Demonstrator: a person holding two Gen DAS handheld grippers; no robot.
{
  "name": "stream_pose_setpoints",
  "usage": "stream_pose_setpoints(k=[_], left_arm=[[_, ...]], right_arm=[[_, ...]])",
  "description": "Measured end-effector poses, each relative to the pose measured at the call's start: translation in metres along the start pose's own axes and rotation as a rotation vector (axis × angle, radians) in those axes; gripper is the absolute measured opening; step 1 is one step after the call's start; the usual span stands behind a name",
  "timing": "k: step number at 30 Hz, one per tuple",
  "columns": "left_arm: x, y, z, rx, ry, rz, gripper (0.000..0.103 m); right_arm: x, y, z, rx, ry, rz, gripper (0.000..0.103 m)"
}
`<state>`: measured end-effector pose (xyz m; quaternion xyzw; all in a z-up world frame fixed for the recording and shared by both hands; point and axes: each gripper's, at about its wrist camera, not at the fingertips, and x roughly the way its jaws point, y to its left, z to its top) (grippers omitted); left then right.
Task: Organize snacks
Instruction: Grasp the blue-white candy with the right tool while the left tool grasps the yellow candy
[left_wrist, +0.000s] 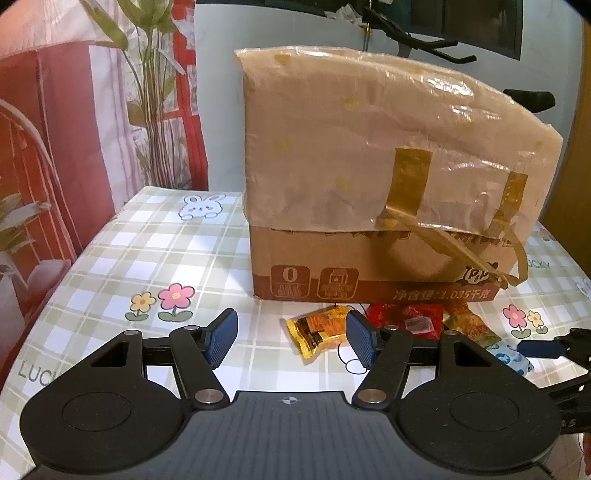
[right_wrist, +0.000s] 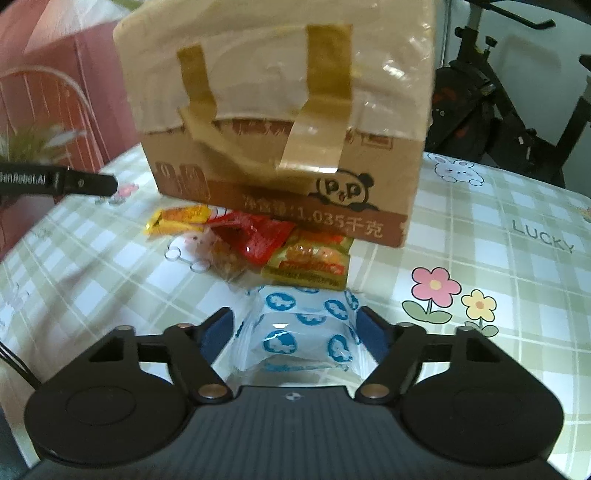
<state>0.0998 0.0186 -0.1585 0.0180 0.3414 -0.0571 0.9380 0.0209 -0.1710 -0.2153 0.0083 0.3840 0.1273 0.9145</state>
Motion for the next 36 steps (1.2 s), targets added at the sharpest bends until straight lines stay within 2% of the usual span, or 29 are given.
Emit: stream_pose_setpoints(k=[1,5,11,16,17,18,20,23,30,36], left_arm=[[0.002,-0.001,0.0,-0.001,0.005,-0.004,0.067],[0.01,-0.01,0.0,0.007,0.015,-0.031,0.067],[0.026,-0.025,-0.002,0.041,0.024,-0.054,0.067],[0.046,-0.006,0.0,0.032,0.022,-0.026,0.066],[0.05,0.001,0.003,0.012,0.022,-0.03,0.063],[0.054,0.006,0.005,-0.006,0.022,-0.04,0.058],[0.063,0.012,0.01,-0.025,0.029,-0.065,0.055],[0.077,0.011,0.014,0.0,0.044,-0.087,0.045],[0.093,0.005,0.009,0.029,0.098,-0.201,0.045],[0.075,0.002,-0.01,0.072,0.128,-0.282,0.045]], right_arm=[[0.0,0.001,-0.001,-0.012,-0.003,-0.013,0.066],[-0.004,-0.001,-0.003,-0.013,-0.021,-0.007,0.059],[-0.012,-0.006,-0.005,0.007,-0.033,-0.007,0.056],[-0.014,-0.008,-0.008,0.019,-0.038,0.0,0.056],[-0.014,-0.009,-0.008,0.021,-0.037,0.001,0.056],[-0.014,-0.009,-0.008,0.024,-0.037,0.001,0.056],[-0.014,-0.009,-0.007,0.03,-0.037,0.003,0.056],[-0.014,-0.01,-0.007,0.039,-0.037,0.006,0.056],[-0.014,-0.01,-0.006,0.043,-0.034,0.012,0.056],[-0.014,-0.01,-0.006,0.049,-0.037,0.014,0.056]])
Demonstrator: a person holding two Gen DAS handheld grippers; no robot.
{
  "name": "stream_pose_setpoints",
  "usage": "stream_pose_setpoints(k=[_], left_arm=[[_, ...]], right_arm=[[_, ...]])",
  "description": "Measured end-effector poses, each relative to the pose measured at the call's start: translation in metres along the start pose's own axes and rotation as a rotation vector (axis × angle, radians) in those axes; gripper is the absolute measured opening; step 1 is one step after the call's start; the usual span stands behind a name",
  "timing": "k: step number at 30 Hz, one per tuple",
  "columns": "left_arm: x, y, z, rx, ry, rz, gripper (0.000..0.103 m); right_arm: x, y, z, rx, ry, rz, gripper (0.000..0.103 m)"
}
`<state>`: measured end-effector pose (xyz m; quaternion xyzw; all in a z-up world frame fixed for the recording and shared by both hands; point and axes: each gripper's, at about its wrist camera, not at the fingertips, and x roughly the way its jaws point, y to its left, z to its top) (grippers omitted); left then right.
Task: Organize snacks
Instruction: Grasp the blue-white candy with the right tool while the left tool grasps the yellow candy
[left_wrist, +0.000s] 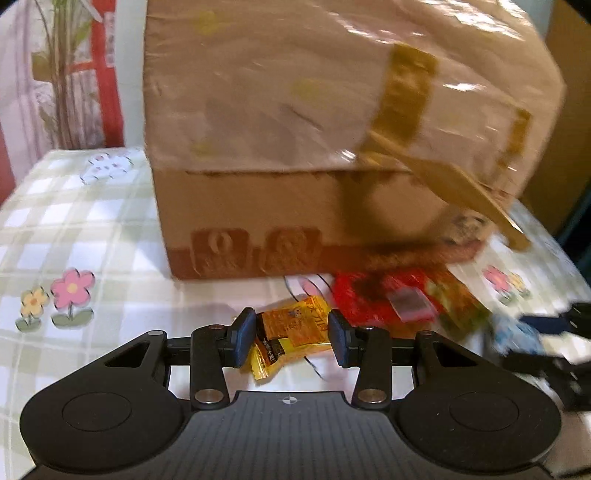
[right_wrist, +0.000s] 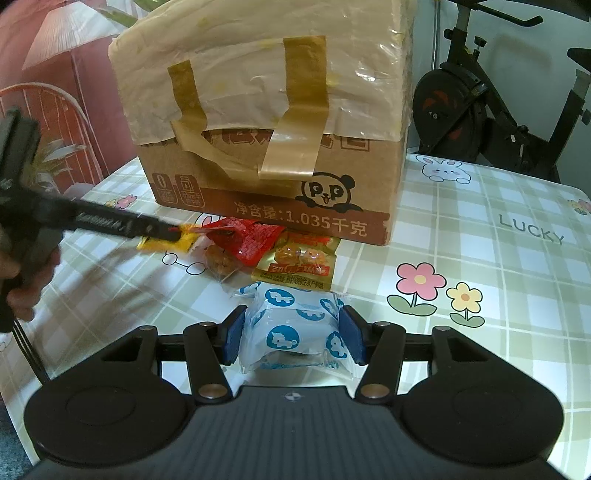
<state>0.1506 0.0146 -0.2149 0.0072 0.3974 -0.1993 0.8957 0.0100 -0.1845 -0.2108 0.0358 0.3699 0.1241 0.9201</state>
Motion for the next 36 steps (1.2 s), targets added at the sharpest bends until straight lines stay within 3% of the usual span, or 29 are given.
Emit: stream_pose_setpoints(k=[3,6,10,14,22,31,36], left_arm=[[-0.009,-0.008,-0.008,0.043,0.021,-0.042,0.045],[-0.015,-0.013,-0.011,0.085,0.001,-0.023,0.046],[-0.008,-0.001,-0.001,0.036,-0.017,0.009,0.046],[0.005,0.006,0.008,-0.003,-0.01,-0.012,0.046],[0.004,-0.007,-0.004,0.1,0.035,-0.046,0.047],[-0.009,-0.023,-0.02,0.211,0.04,-0.031,0.06],[-0.018,-0.017,-0.02,0.186,0.027,-0.045,0.063]], right_arm=[[0.0,0.0,0.0,0.001,0.0,0.001,0.056],[0.0,0.0,0.0,0.001,0.0,0.001,0.056],[0.0,0.0,0.0,0.001,0.001,0.0,0.056],[0.0,0.0,0.0,0.001,0.001,0.001,0.056],[0.001,0.0,0.0,0.005,0.001,0.001,0.056],[0.001,0.0,0.0,0.004,0.003,0.001,0.056],[0.001,0.0,0.0,0.004,0.003,0.002,0.056]])
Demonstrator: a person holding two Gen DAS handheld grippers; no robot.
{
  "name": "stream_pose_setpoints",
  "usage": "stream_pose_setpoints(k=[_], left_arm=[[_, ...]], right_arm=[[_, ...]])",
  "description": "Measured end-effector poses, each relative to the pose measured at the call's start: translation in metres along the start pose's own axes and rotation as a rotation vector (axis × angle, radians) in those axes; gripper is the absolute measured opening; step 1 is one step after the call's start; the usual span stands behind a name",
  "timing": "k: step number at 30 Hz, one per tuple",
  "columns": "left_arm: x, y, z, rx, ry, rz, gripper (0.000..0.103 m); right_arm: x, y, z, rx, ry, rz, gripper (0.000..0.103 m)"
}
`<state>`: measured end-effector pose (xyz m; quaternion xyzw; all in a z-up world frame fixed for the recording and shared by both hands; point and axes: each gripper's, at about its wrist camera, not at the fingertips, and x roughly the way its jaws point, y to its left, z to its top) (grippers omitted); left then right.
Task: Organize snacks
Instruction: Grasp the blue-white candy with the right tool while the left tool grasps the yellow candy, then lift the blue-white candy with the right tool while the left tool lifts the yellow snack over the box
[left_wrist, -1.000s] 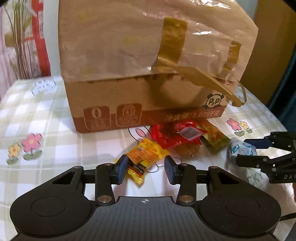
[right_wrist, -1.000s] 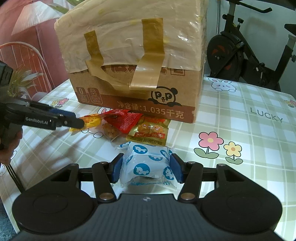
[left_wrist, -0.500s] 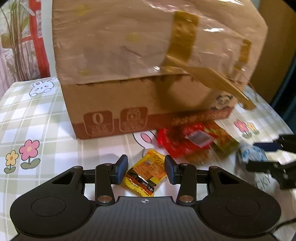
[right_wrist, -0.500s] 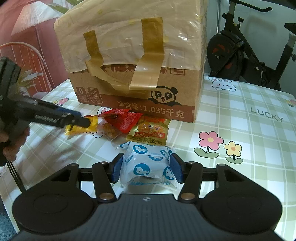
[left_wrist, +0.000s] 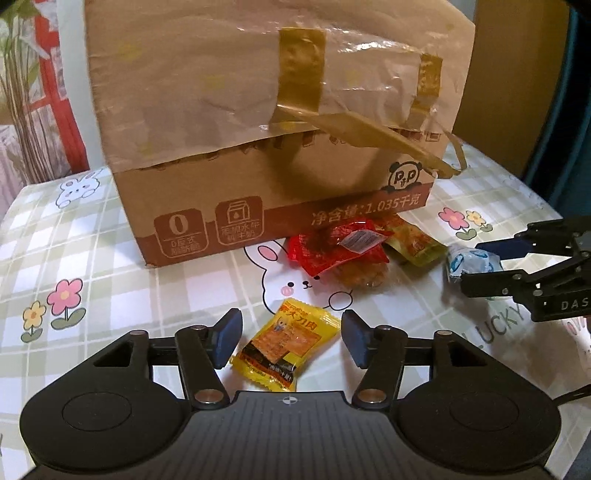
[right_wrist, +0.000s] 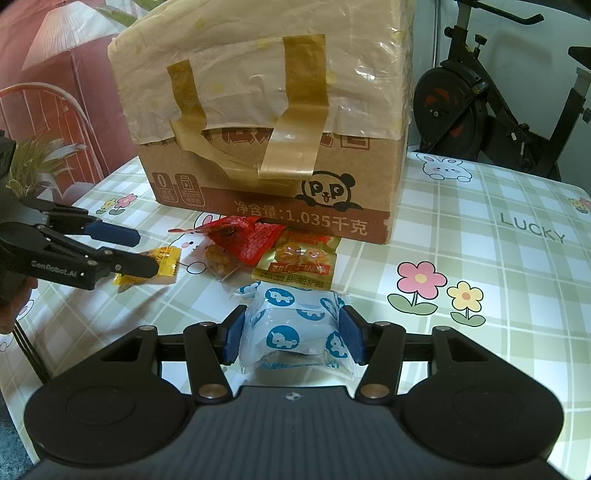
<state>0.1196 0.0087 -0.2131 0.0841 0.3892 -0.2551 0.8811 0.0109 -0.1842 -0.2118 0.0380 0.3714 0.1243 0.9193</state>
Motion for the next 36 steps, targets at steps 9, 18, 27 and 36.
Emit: stream_pose_setpoints(k=[9,18,27,36], left_arm=[[0.002,-0.001,-0.013,0.035,0.032,0.054,0.063],[0.01,0.002,-0.008,-0.001,0.009,0.088,0.036],[-0.008,0.004,-0.019,-0.131,-0.022,0.099,0.034],[-0.038,-0.001,-0.015,-0.182,-0.089,0.109,0.034]], right_arm=[[0.0,0.0,-0.001,0.002,-0.001,0.0,0.056],[0.0,0.001,-0.002,-0.001,-0.003,-0.004,0.056],[-0.002,0.002,-0.001,-0.014,-0.005,-0.016,0.053],[-0.023,0.005,-0.001,-0.012,-0.037,-0.024,0.05]])
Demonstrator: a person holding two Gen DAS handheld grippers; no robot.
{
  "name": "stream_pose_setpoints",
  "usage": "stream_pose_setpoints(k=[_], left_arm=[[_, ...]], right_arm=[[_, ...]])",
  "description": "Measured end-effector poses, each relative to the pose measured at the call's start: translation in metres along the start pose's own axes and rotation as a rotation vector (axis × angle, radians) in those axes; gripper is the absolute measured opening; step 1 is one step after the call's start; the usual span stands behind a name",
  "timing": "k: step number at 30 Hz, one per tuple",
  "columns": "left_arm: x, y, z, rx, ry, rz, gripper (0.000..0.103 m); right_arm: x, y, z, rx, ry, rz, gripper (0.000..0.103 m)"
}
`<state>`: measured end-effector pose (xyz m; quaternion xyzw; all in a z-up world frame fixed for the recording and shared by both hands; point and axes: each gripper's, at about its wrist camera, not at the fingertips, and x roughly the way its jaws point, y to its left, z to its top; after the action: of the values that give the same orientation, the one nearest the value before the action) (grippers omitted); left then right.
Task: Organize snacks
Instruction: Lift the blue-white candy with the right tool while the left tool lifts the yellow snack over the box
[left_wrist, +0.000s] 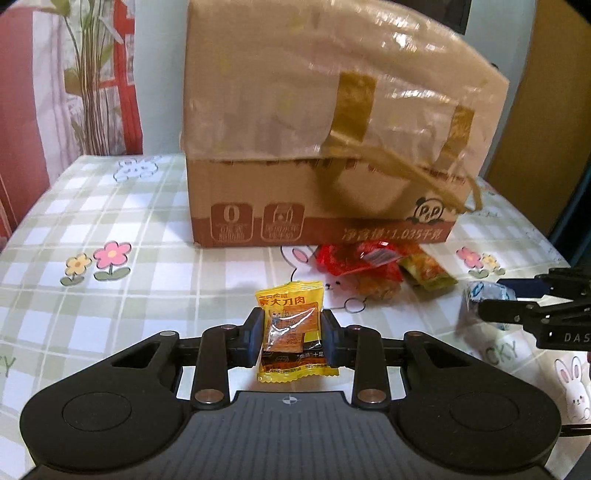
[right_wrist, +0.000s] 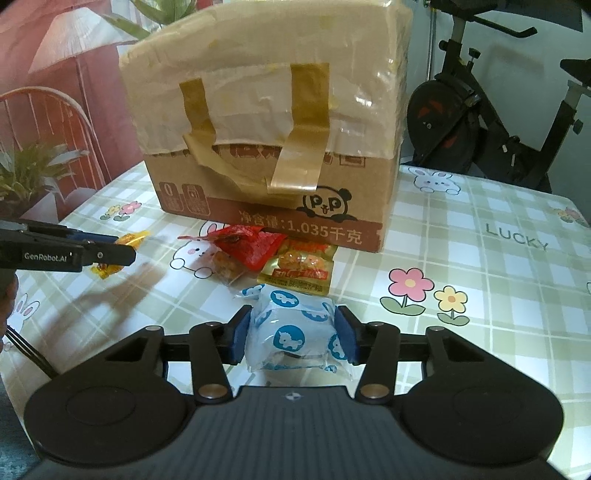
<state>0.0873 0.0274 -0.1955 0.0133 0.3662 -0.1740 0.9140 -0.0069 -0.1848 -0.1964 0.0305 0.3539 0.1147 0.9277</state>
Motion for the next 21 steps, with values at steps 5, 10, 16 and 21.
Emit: stream_pose_setpoints(k=[5,10,16,21], left_arm=[[-0.017,-0.004,0.007,0.001,-0.039,0.0,0.034],[-0.034,-0.01,0.018,0.016,-0.086,0.003,0.034],[-0.052,-0.016,0.036,0.028,-0.15,0.001,0.034],[-0.067,-0.021,0.056,0.04,-0.211,0.006,0.034]], right_arm=[[-0.018,0.002,0.004,0.001,-0.037,0.001,0.05],[-0.036,0.002,0.016,0.004,-0.093,0.001,0.05],[-0.059,0.003,0.04,-0.015,-0.18,0.002,0.049],[-0.077,0.003,0.064,-0.046,-0.257,0.008,0.049]])
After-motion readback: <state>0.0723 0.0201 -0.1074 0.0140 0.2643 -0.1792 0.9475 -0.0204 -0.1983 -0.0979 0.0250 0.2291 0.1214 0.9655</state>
